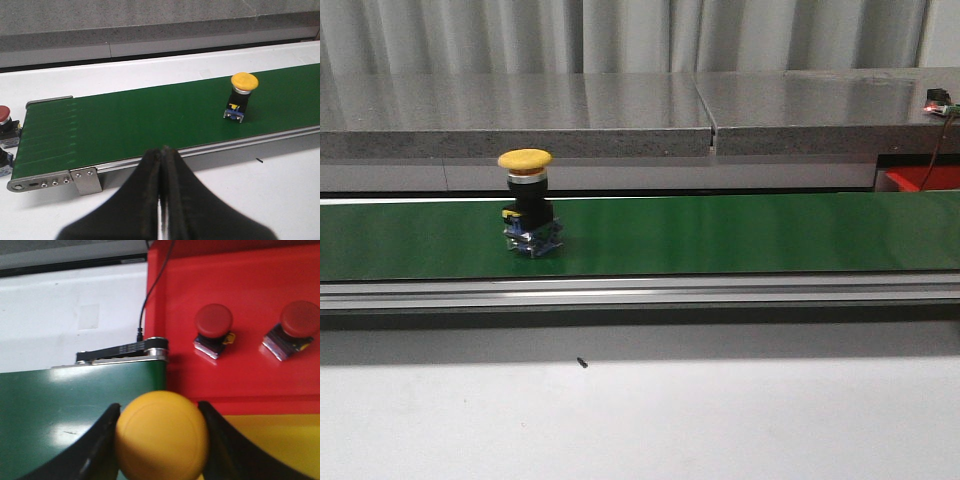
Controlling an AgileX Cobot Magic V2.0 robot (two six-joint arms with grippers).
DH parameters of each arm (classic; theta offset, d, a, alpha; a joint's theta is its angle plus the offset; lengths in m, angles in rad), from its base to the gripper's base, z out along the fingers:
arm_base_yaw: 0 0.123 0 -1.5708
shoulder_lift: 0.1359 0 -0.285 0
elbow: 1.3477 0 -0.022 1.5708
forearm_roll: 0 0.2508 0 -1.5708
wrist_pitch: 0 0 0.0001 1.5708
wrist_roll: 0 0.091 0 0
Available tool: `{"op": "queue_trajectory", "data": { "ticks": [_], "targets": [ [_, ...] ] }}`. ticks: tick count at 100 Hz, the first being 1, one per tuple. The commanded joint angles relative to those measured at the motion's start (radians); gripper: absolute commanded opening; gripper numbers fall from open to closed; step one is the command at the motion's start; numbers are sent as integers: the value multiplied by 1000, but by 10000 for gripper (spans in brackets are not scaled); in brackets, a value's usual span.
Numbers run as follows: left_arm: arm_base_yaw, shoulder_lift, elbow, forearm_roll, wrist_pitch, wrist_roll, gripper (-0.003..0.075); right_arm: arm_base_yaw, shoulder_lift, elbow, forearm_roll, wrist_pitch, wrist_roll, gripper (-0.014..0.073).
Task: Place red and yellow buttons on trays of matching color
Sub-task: 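Lower the yellow button into the yellow tray and open the right gripper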
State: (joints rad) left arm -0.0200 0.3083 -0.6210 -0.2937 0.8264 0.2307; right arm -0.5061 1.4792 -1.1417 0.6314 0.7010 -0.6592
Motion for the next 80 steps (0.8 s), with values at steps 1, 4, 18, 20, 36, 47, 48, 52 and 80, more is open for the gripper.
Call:
{"op": "queue_trajectory", "data": {
  "ticks": [1, 4, 18, 20, 36, 47, 48, 52, 80],
  "targets": [
    [-7, 11, -26, -24, -64, -2, -20, -36, -32, 15, 43, -84, -4, 162],
    [-7, 11, -26, -24, -64, -2, -20, -47, -30, 35, 46, -107, -4, 162],
    [-7, 11, -26, -24, -64, -2, -20, -70, -8, 102, 66, -185, -4, 162],
    [-7, 11, -26, -24, -64, -2, -20, -69, -1, 115, 73, -198, -4, 162],
    [-7, 11, -26, -24, -64, -2, -20, -69, 61, 157, 108, -239, -4, 162],
    [-7, 11, -26, -24, -64, -2, -20, -69, 115, 164, 113, -255, -4, 162],
    [-7, 11, -26, -24, -64, -2, -20, -69, 118, 164, 113, -257, -4, 162],
    [-7, 11, -26, -24, -64, -2, -20, -69, 137, 164, 115, -266, -4, 162],
    [-7, 11, -26, -24, -64, -2, -20, -69, 189, 164, 115, -286, -4, 278]
  ]
}}
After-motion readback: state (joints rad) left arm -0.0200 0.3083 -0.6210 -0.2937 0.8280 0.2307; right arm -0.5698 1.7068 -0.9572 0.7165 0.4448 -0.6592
